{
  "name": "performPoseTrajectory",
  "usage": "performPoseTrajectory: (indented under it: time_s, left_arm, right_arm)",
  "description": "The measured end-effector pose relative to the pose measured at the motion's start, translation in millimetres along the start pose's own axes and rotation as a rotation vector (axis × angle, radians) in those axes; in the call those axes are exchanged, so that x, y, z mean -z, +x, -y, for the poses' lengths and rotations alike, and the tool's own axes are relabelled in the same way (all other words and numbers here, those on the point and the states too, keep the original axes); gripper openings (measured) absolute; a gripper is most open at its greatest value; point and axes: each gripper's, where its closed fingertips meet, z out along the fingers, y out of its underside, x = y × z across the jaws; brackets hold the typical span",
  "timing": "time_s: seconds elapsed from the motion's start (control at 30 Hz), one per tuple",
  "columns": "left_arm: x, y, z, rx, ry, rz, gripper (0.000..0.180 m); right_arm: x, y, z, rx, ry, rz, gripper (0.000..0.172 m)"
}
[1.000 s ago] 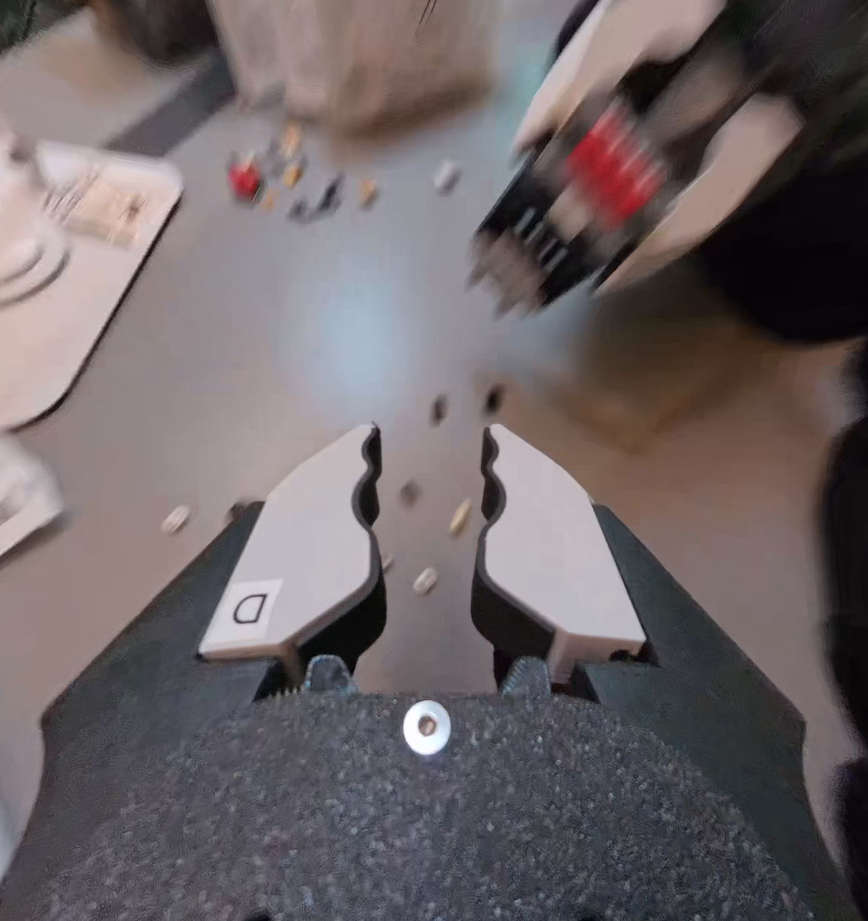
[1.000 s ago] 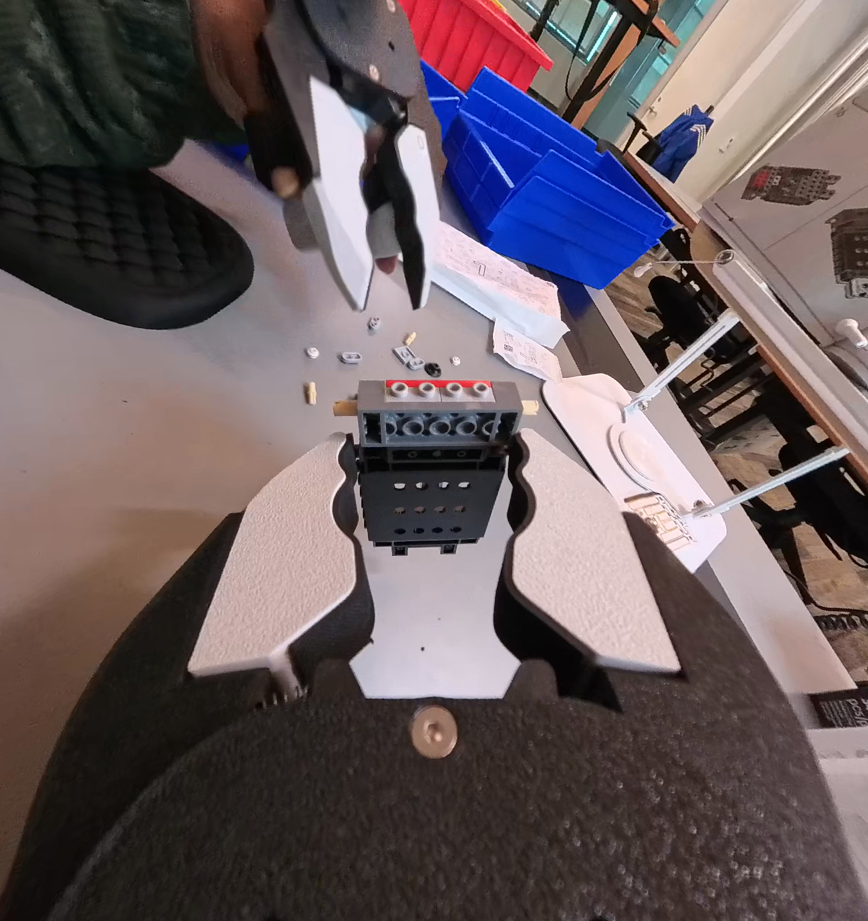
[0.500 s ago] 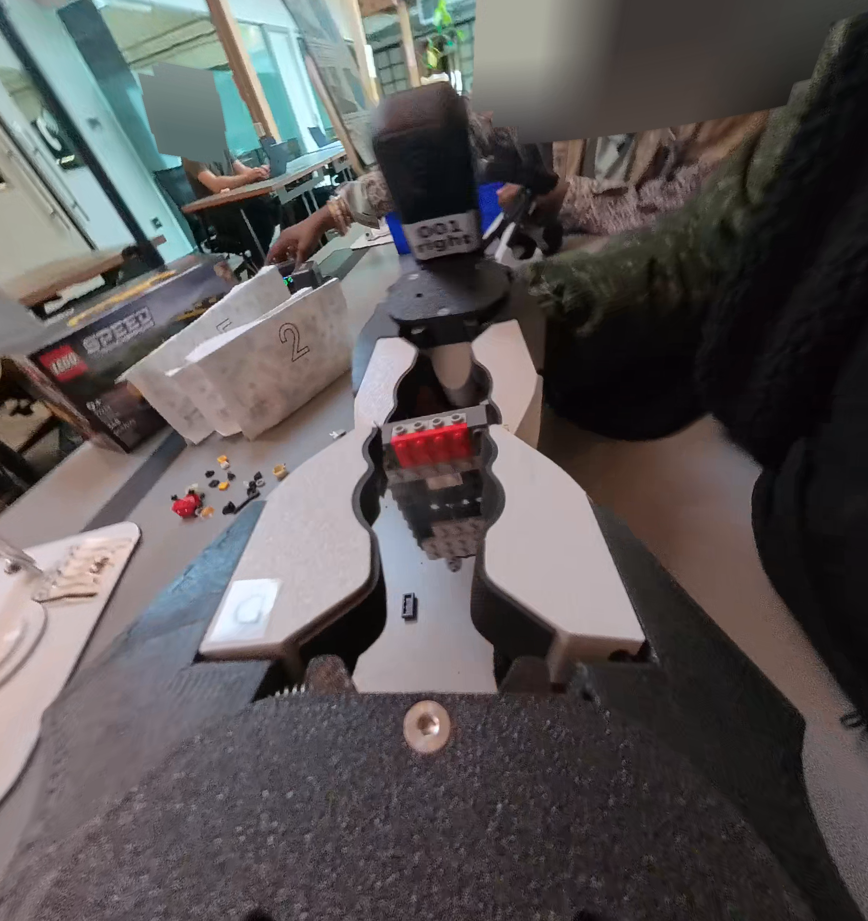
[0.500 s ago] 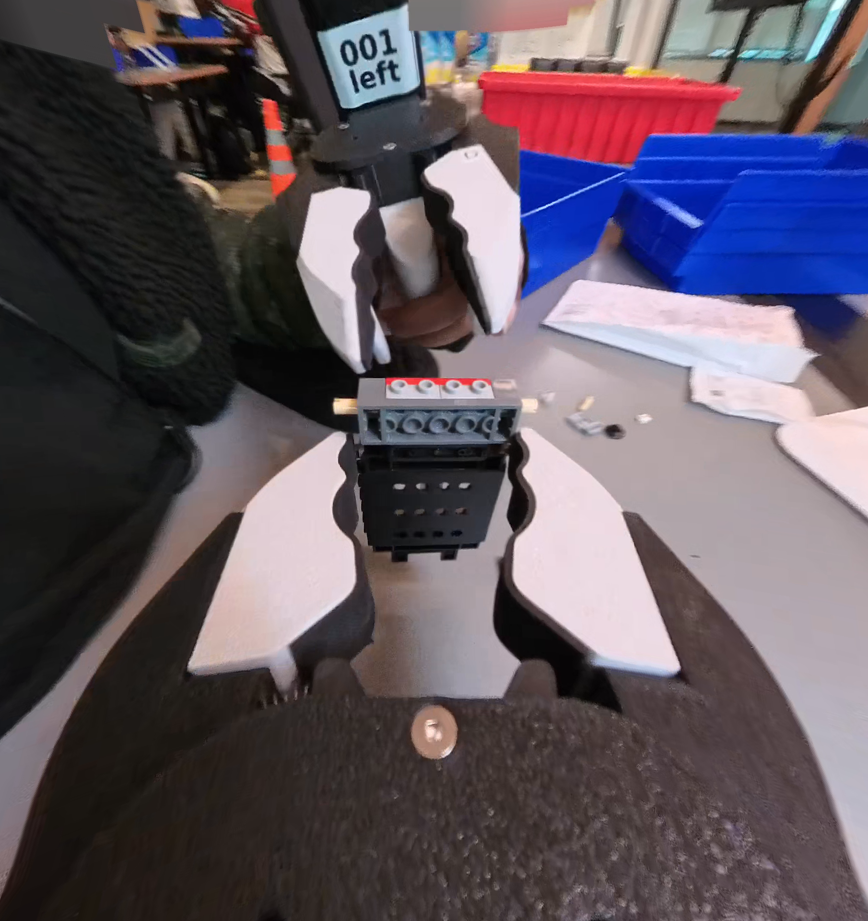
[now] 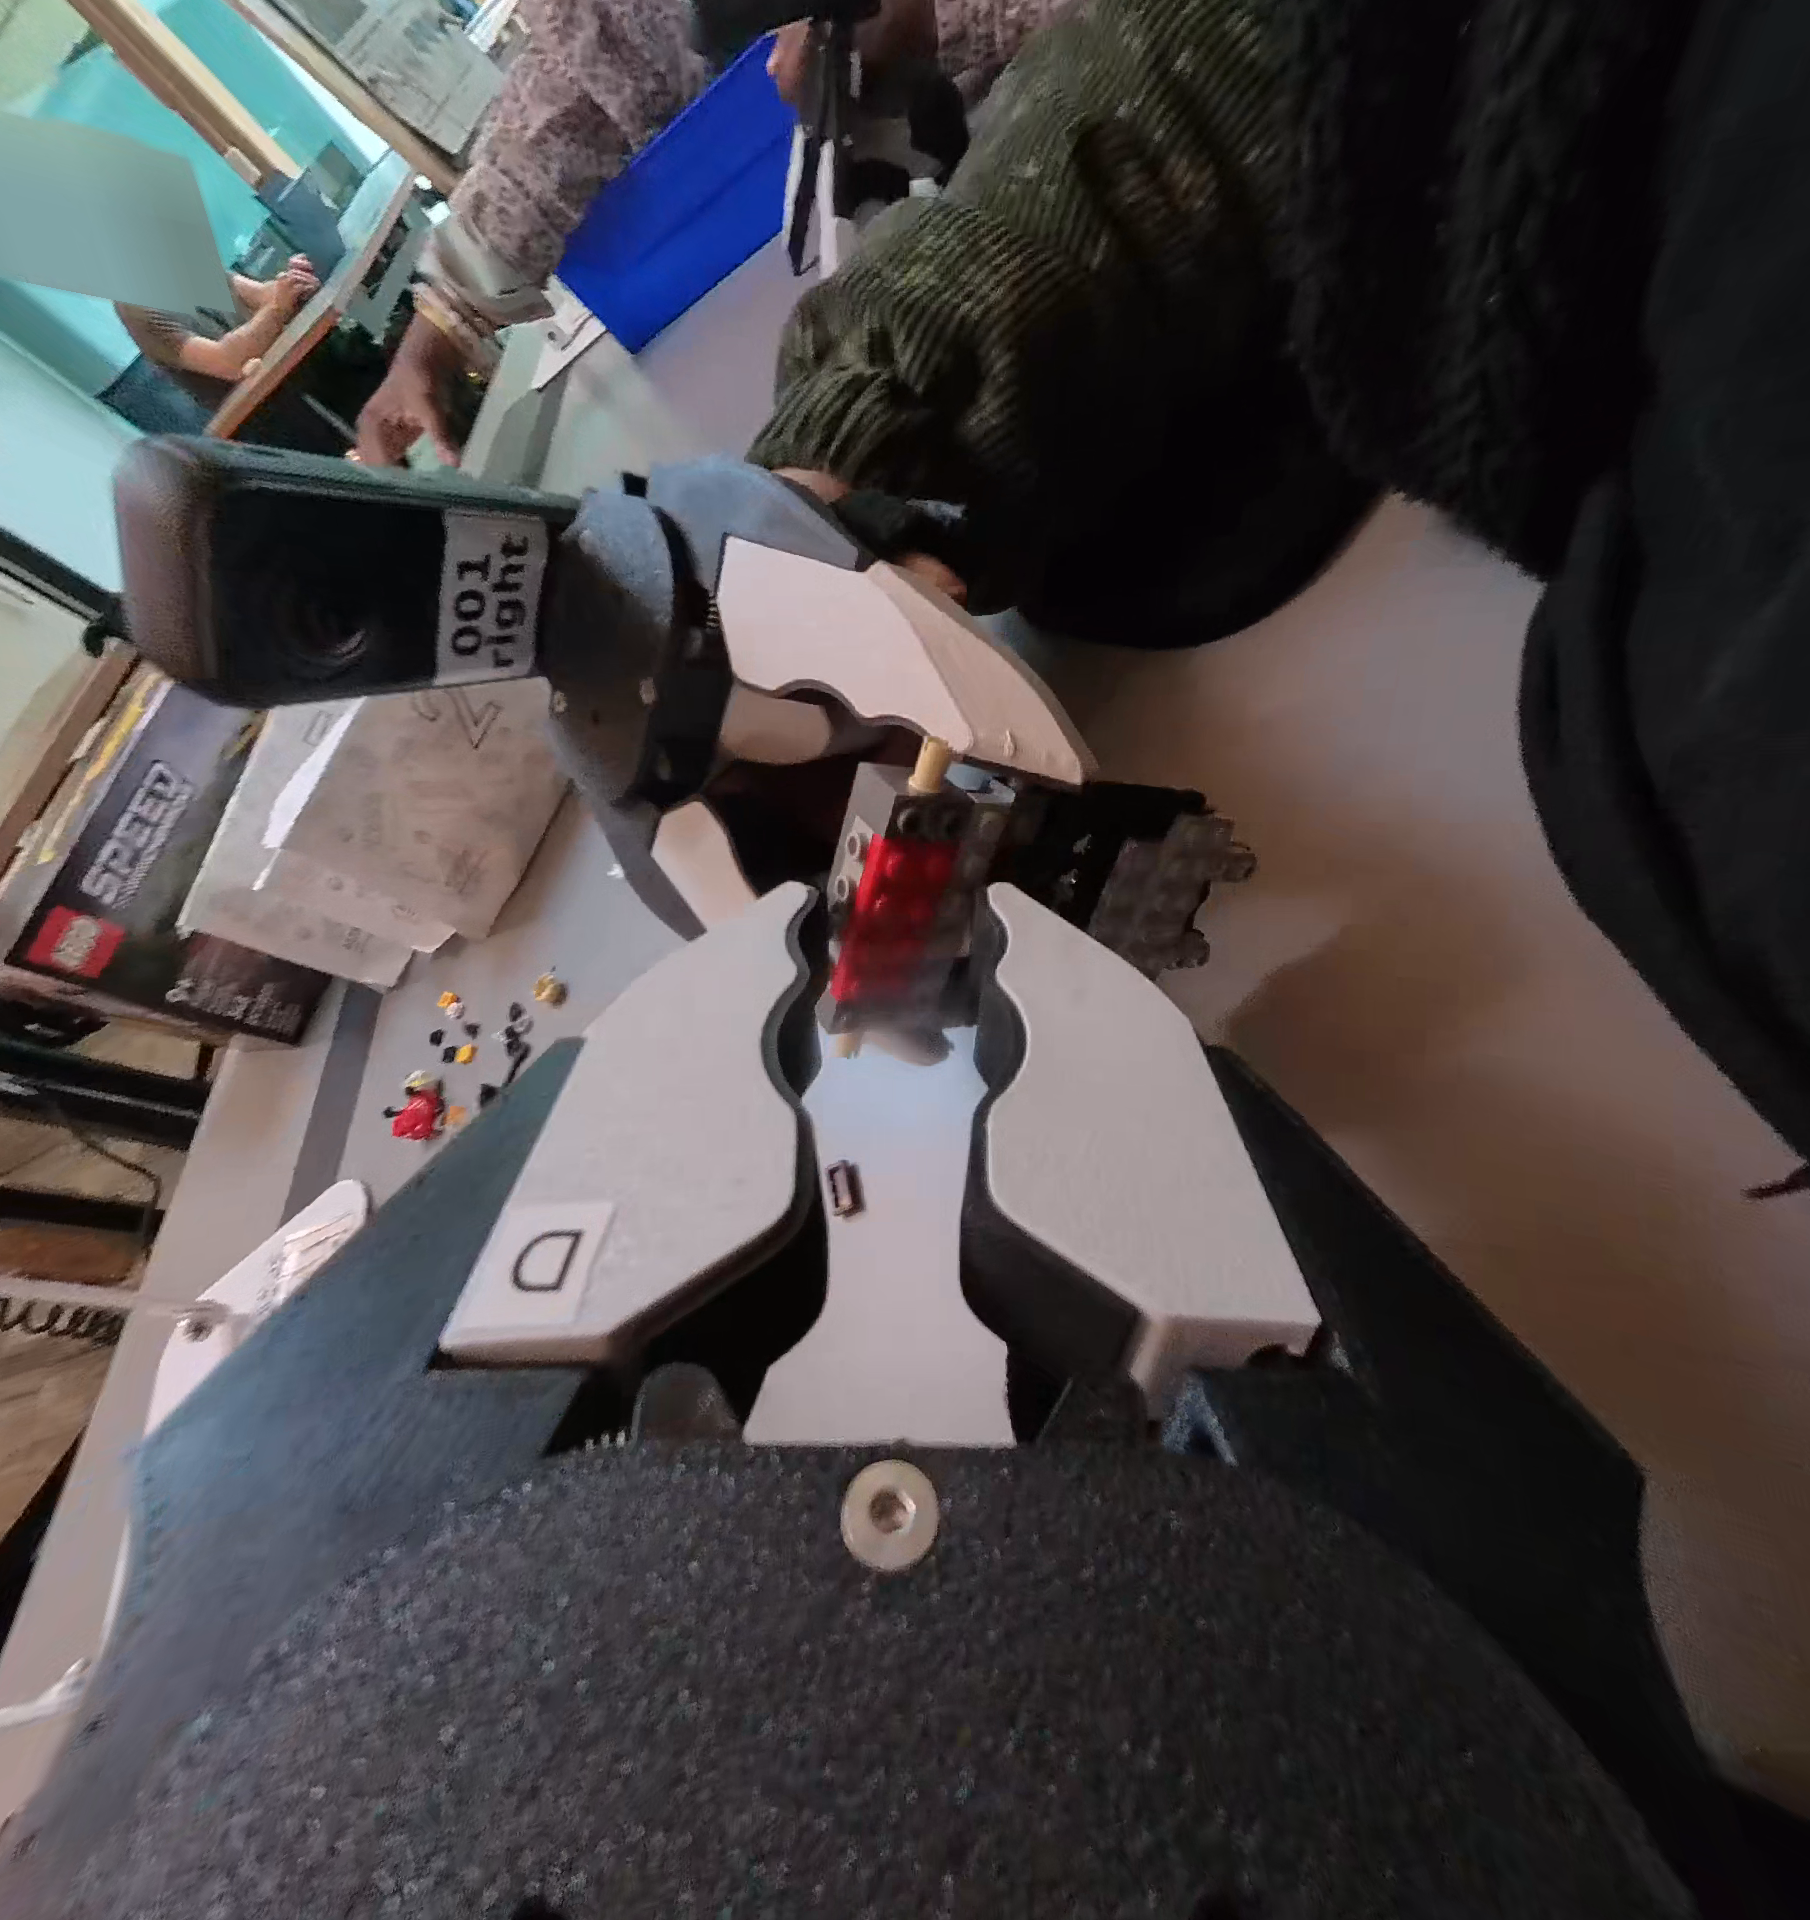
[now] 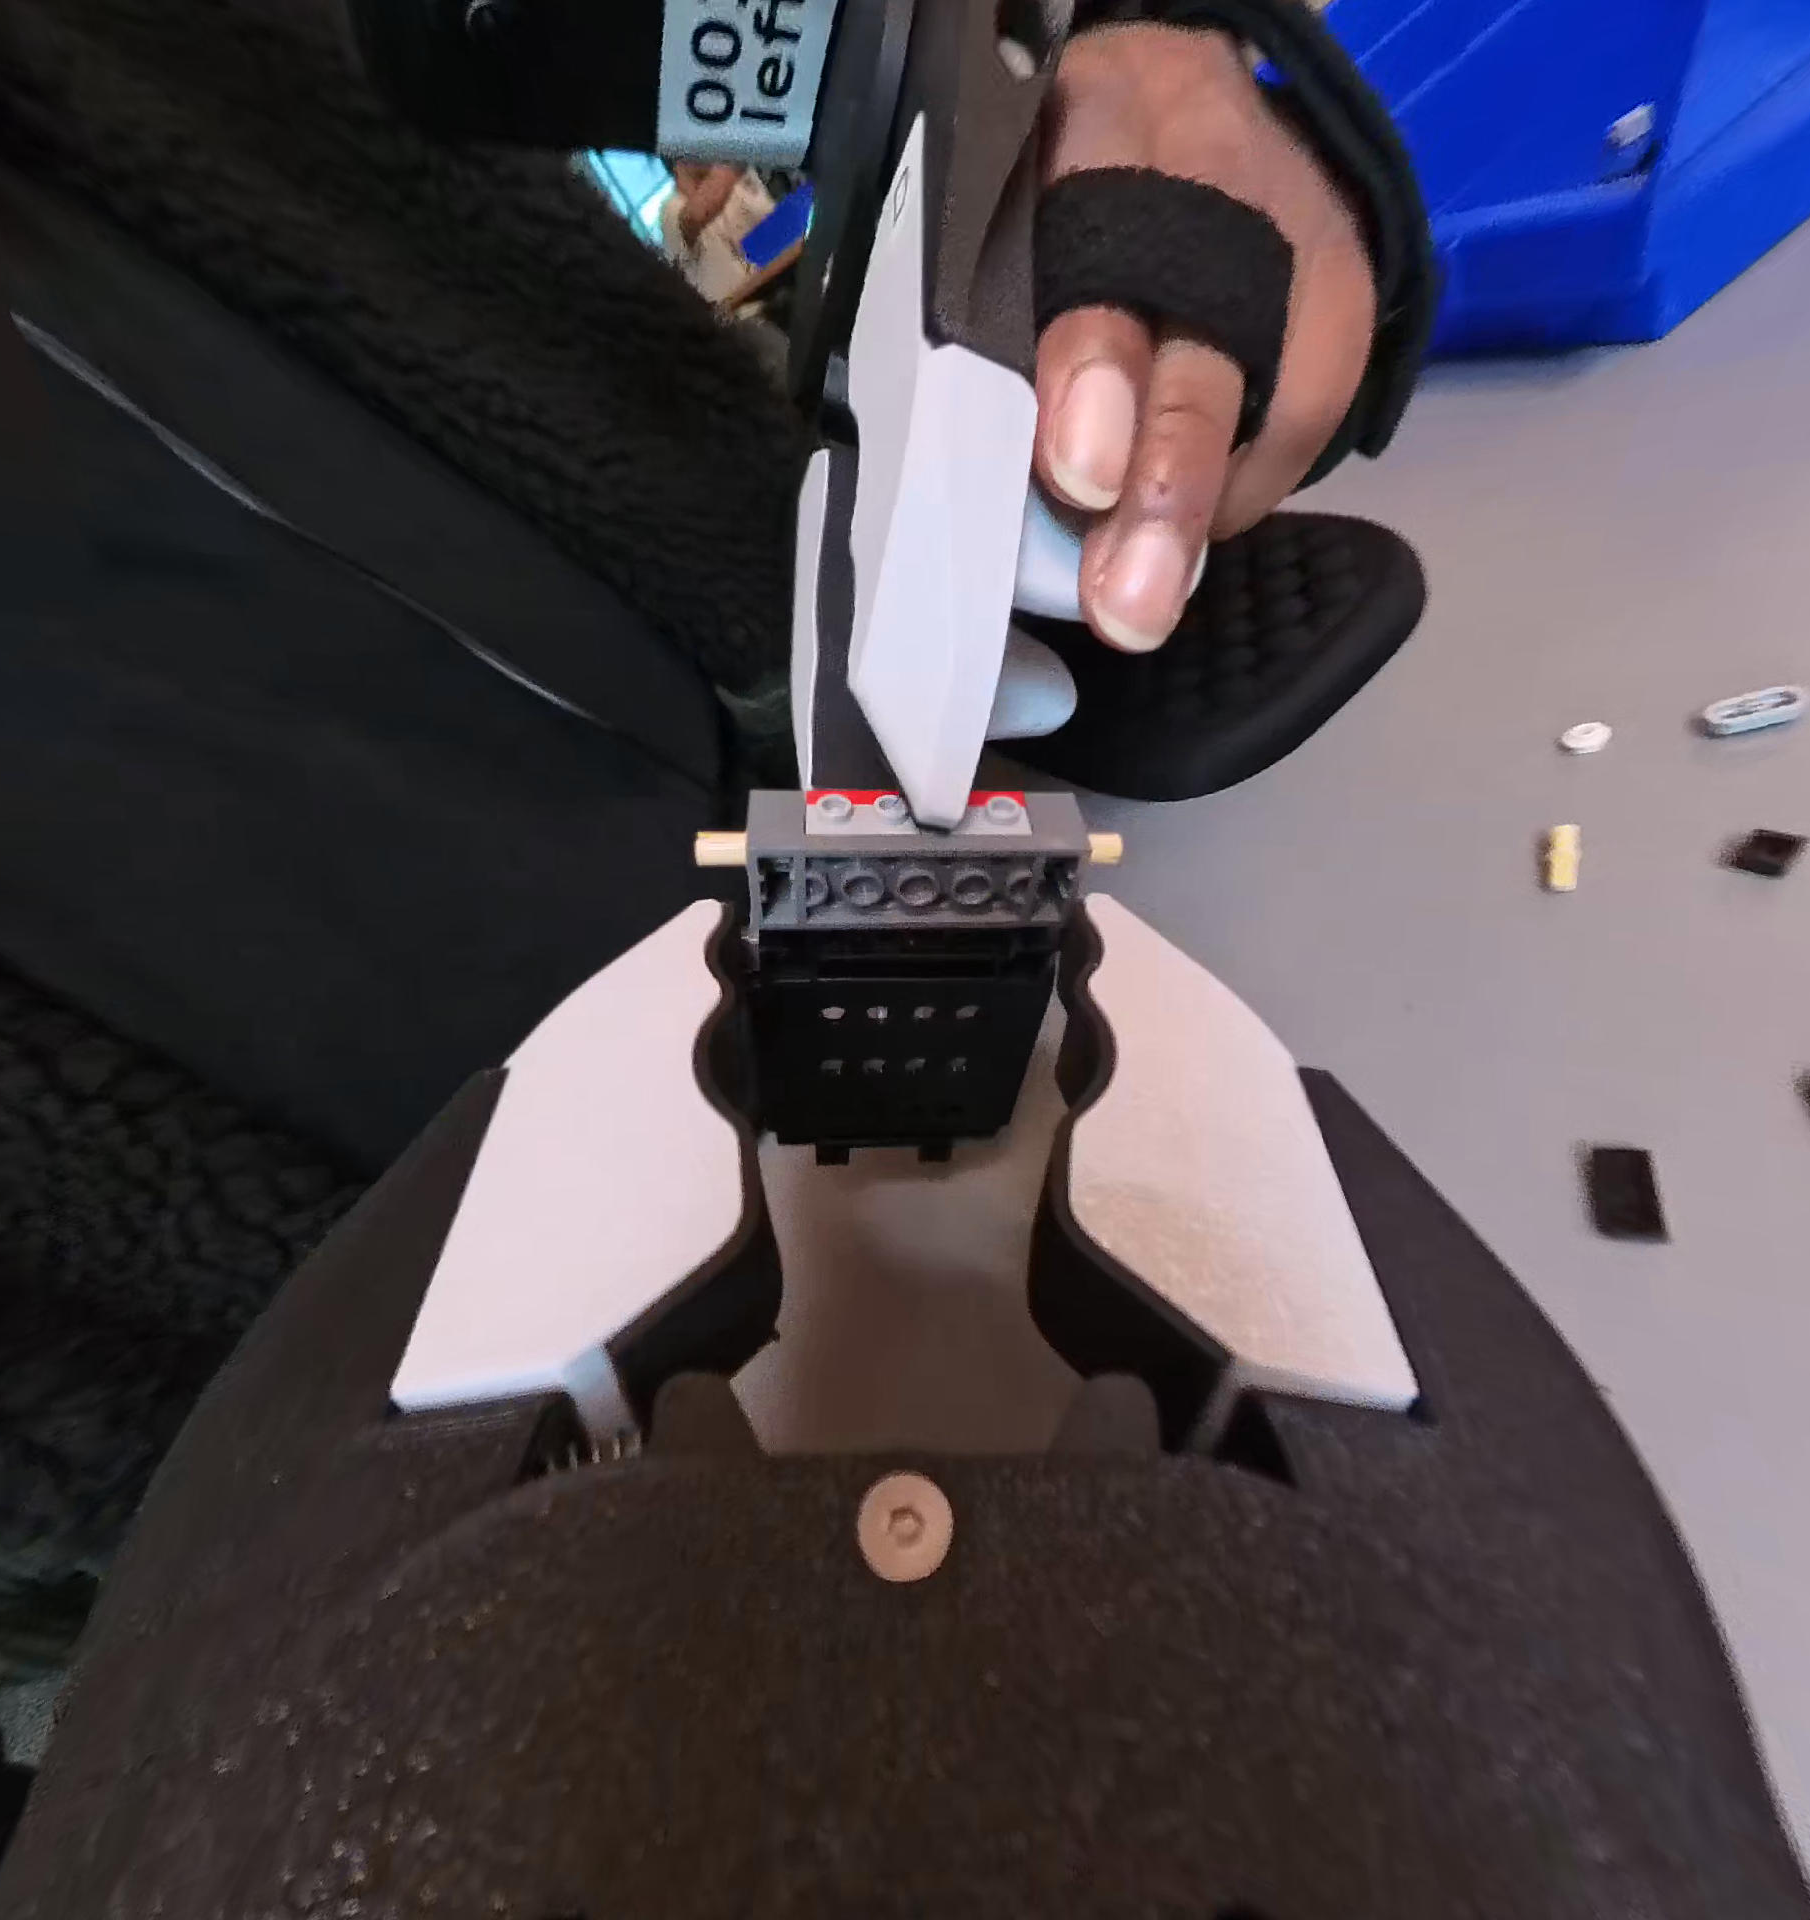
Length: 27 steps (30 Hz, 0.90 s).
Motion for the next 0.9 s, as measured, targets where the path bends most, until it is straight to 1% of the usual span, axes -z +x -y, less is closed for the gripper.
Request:
performPoseTrajectory:
  time_s: [0.07, 0.17, 0.23, 0.27, 0.3, 0.4, 0.43, 0.53, 0.63, 0.83, 0.87, 0.9]
  left_arm:
    - [-0.7, 7.1, 1.0, -0.002, 0.000, -0.037, 0.025]
    - [0.7, 5.4, -0.2, 0.000, -0.024, -0.019, 0.024]
    - [3.7, -0.7, -1.7, 0.021, -0.034, 0.011, 0.021]
    - [7.0, -6.6, -1.6, 0.029, -0.030, 0.045, 0.017]
    - [9.4, -11.9, -1.3, 0.035, -0.026, 0.075, 0.016]
    - [13.6, -11.8, -2.6, 0.055, -0.032, 0.060, 0.010]
    - [15.2, -16.0, -3.3, 0.060, -0.025, 0.087, 0.010]
    - [15.6, -16.2, -5.9, 0.064, -0.042, 0.084, 0.010]
    - [19.6, -21.6, -6.0, 0.089, -0.038, 0.108, 0.009]
    - [31.8, -35.9, -4.5, 0.096, -0.020, 0.195, 0.009]
    - [34.2, -36.8, -6.8, 0.091, -0.030, 0.198, 0.009]
    - [36.1, -33.1, -5.1, 0.089, -0.008, 0.168, 0.008]
  right_arm:
    - [-4.8, -3.7, -4.9, 0.001, -0.028, 0.032, 0.058]
    - [-5.2, -3.9, -3.4, -0.026, -0.001, 0.060, 0.058]
    - [-2.5, -1.4, 0.6, -0.045, 0.035, 0.061, 0.058]
    - [1.2, 0.7, 5.0, -0.056, 0.078, 0.060, 0.058]
    - [4.7, 2.3, 9.9, -0.075, 0.120, 0.067, 0.058]
    - [6.7, 4.4, 9.9, -0.075, 0.147, 0.070, 0.059]
    - [9.8, 6.3, 13.7, -0.090, 0.181, 0.068, 0.058]
    - [8.2, 9.4, 12.9, -0.093, 0.184, 0.056, 0.059]
    - [9.5, 11.4, 18.8, -0.101, 0.230, 0.043, 0.058]
    - [13.5, 13.2, 38.6, -0.181, 0.378, 0.059, 0.055]
    - [20.0, 12.5, 45.3, -0.193, 0.439, 0.078, 0.045]
    - [39.4, 17.9, 58.9, -0.222, 0.581, 0.080, 0.000]
